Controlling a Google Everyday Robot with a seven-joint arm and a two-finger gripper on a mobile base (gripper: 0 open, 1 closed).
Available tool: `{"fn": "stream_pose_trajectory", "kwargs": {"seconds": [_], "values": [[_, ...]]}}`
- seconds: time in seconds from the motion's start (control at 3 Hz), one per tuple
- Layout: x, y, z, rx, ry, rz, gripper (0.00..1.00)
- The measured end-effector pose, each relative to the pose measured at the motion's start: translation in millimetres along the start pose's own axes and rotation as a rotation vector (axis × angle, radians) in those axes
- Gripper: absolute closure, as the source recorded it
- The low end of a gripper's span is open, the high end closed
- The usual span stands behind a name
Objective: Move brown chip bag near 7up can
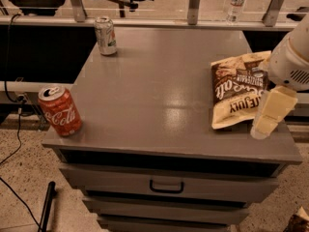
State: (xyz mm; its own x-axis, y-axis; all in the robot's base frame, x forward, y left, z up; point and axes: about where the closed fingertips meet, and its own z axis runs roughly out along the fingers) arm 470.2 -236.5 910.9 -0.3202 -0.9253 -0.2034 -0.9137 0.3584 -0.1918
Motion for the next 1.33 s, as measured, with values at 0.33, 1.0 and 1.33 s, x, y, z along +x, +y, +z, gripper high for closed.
{"fn": "stream_pose_trajectory", "kwargs": {"seconds": [0.33,1.0,1.33], "values": [[19.2,-2.8,26.2,-0.007,0.041,0.040,0.10],[29.6,-23.2,52.4,0.009,0.071,0.084,0.65],[6.8,-35.7,46.9,0.019,0.032,0.054,0.88]]}}
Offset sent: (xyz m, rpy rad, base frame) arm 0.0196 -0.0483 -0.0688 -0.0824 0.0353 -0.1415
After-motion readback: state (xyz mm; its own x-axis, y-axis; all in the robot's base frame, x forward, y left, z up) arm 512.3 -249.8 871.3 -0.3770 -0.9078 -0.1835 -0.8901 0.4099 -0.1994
